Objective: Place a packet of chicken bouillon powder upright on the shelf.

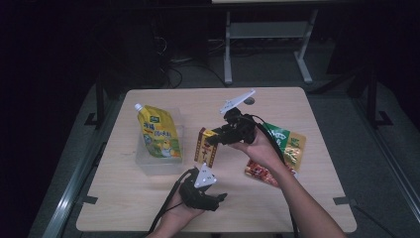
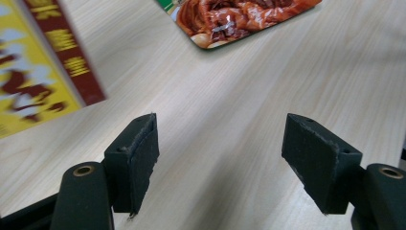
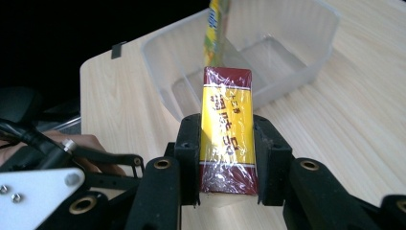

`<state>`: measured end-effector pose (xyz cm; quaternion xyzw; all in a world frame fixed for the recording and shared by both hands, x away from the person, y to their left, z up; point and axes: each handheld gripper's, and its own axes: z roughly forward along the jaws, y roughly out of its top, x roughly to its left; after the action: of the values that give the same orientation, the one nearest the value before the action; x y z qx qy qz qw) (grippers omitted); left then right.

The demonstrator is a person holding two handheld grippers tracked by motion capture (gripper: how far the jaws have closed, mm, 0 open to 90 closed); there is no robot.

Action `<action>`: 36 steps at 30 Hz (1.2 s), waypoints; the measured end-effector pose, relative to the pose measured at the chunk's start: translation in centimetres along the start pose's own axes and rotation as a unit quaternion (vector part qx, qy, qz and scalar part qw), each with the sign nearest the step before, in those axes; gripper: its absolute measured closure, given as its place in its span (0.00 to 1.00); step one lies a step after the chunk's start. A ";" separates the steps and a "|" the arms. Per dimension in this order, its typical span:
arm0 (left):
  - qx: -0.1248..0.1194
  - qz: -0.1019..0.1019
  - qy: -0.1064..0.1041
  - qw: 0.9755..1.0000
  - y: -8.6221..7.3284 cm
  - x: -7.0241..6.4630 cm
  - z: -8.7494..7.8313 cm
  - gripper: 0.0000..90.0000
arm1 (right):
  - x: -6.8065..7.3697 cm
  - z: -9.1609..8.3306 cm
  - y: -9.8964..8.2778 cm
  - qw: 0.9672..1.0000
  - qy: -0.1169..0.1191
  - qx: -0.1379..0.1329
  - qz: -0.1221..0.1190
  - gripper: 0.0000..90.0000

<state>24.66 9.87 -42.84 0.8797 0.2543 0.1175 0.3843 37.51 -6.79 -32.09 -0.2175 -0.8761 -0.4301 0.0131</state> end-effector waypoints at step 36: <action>-0.001 0.026 -0.020 0.999 -0.5 -1.1 0.4 0.30 | 2.6 4.9 5.7 0.992 0.060 -0.023 -0.109 0.75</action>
<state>23.77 9.32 -43.53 0.8878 0.2238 0.1100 0.3867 38.17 0.95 -30.33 -0.0945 -0.8822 -0.4612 0.0137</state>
